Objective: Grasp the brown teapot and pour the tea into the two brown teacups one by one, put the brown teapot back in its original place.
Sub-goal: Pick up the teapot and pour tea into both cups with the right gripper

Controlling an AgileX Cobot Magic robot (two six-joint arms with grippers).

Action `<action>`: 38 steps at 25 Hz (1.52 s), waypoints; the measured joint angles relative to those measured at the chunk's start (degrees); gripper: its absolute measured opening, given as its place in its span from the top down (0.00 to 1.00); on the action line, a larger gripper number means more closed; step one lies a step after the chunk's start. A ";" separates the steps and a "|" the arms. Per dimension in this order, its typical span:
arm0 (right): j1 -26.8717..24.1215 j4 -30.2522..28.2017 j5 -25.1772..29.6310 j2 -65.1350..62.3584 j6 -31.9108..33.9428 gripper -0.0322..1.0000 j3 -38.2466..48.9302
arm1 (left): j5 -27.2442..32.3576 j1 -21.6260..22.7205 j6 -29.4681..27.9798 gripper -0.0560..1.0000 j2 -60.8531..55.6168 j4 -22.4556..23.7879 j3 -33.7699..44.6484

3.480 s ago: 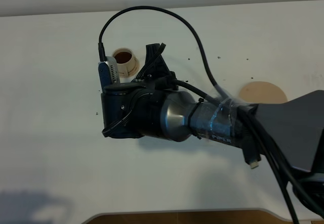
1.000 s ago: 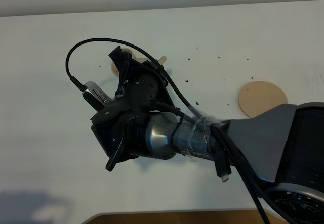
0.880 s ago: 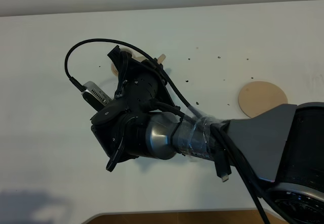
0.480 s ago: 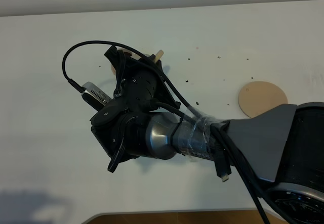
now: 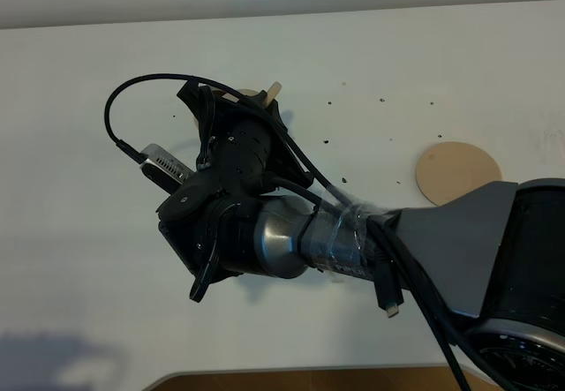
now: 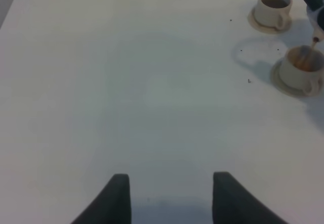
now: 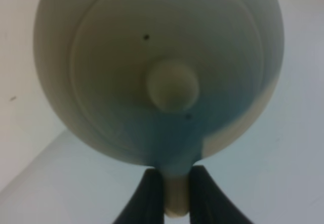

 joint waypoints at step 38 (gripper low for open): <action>0.00 -2.90 -0.91 0.00 -6.30 0.85 0.00 | 0.00 0.00 0.00 0.58 0.00 0.00 0.00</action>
